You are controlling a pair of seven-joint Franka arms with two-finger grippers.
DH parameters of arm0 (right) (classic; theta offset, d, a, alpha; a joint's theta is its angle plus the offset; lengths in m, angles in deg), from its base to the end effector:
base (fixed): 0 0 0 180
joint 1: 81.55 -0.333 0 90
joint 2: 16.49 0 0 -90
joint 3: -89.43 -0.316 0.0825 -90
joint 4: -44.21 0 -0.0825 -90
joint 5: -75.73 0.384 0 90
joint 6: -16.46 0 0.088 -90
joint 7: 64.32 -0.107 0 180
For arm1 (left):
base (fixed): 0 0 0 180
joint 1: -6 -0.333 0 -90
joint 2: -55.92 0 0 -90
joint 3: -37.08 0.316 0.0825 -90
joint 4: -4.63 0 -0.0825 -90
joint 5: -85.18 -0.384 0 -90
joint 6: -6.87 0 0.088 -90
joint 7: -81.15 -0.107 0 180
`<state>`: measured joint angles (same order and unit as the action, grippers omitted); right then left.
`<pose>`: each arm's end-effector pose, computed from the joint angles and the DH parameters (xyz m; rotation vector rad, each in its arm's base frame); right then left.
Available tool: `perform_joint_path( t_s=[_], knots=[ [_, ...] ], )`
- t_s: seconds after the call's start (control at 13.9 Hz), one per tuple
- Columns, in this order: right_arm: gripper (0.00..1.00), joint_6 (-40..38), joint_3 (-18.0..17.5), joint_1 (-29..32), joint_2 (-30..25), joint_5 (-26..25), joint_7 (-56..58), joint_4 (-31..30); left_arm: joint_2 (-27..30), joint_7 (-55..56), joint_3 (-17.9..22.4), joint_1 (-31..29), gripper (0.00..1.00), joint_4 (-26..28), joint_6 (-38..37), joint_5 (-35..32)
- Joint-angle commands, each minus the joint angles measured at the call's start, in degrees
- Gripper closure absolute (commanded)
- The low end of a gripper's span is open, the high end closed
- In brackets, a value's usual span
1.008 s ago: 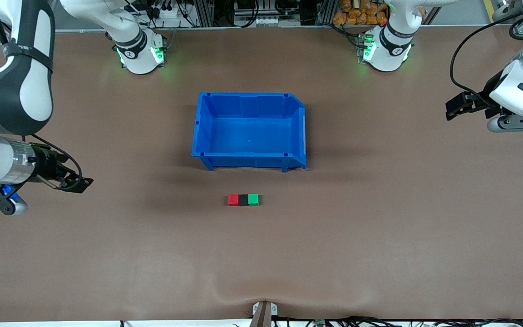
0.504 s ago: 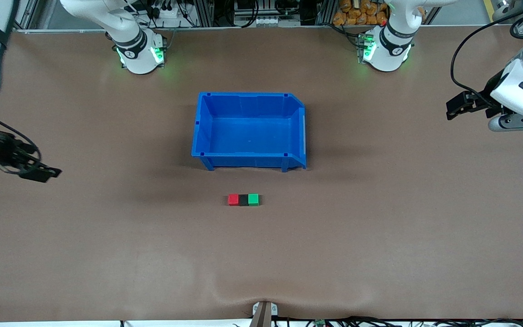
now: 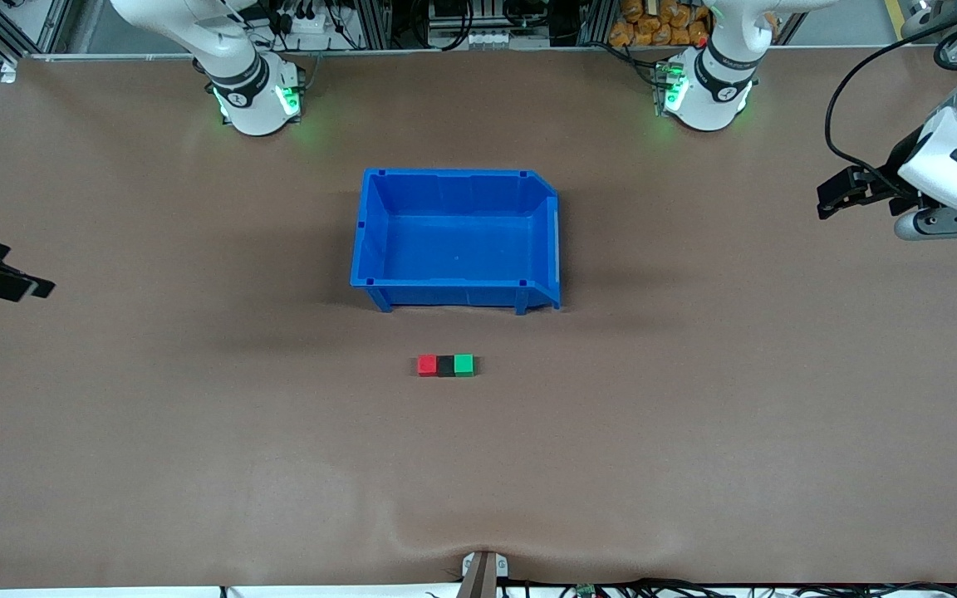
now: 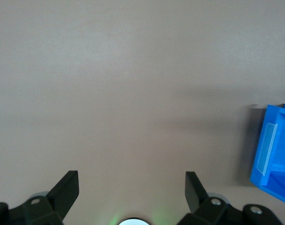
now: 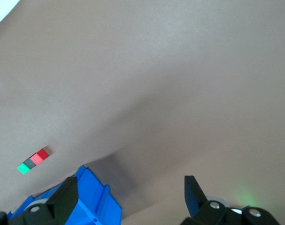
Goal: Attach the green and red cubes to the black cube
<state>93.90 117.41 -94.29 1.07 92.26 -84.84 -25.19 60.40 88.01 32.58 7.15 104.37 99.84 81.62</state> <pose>0.6124 -0.0766 0.6103 -2.8774 0.8430 0.2128 0.5291 -0.0474 0.5911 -3.0690 -0.0261 0.0500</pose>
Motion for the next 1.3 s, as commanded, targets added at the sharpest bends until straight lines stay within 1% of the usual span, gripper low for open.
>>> perform_joint_path(
  t_s=[0.0,0.07,0.14,0.29,0.36,0.43,0.58,0.65,0.72,0.86,1.01,1.22],
  knots=[
    [0.0,-0.4,-5.7,5.8,-4.1,-3.8,7.7,-0.8,1.8,0.0,-0.3,-0.6,0.0,1.1,0.1,0.1],
    [0.0,-1.0,-5.9,6.3,-5.3,-4.5,10.4,-1.3,1.9,0.0,-0.3,-0.7,0.0,1.1,0.1,0.1],
    [0.0,-2.6,-5.9,6.8,-5.5,-4.8,11.2,-1.3,1.9,0.0,-0.3,-0.7,0.0,1.0,0.1,0.1],
    [0.0,-3.3,-6.2,7.7,-6.3,-5.2,12.8,-1.3,1.9,0.1,-0.3,-0.9,0.0,1.0,0.1,0.1],
    [0.0,-3.3,-7.0,8.5,-6.8,-6.1,16.0,-1.5,1.9,0.0,-0.3,-0.9,0.0,1.1,0.1,0.1],
    [0.0,-3.0,-8.7,9.3,-8.0,-7.7,17.7,-2.4,1.8,0.0,-0.3,-0.9,0.0,1.1,0.1,0.1],
    [0.0,-1.4,-13.3,11.3,-11.7,-10.8,17.6,-7.0,1.8,0.0,-0.3,-0.9,0.0,1.1,0.1,0.1],
    [0.0,-0.3,-14.8,12.0,-13.6,-11.2,17.6,-10.1,1.9,0.1,-0.3,-0.9,0.0,1.1,0.1,0.1],
    [0.0,1.6,-15.5,12.3,-15.7,-11.3,17.6,-13.1,1.9,0.0,-0.3,-0.9,0.0,1.1,0.1,0.2],
    [0.0,3.0,-16.7,12.2,-18.8,-12.3,17.6,-17.3,1.9,0.0,-0.3,-1.0,0.0,1.1,0.1,0.1],
    [0.0,2.4,-16.9,10.3,-19.8,-14.6,17.8,-17.9,2.3,0.1,-0.3,-1.0,0.0,1.1,0.1,0.1],
    [0.0,3.1,-16.8,7.2,-19.7,-15.2,17.7,-17.0,2.8,0.1,-0.3,-1.0,0.0,1.1,0.1,0.2]
  ],
)
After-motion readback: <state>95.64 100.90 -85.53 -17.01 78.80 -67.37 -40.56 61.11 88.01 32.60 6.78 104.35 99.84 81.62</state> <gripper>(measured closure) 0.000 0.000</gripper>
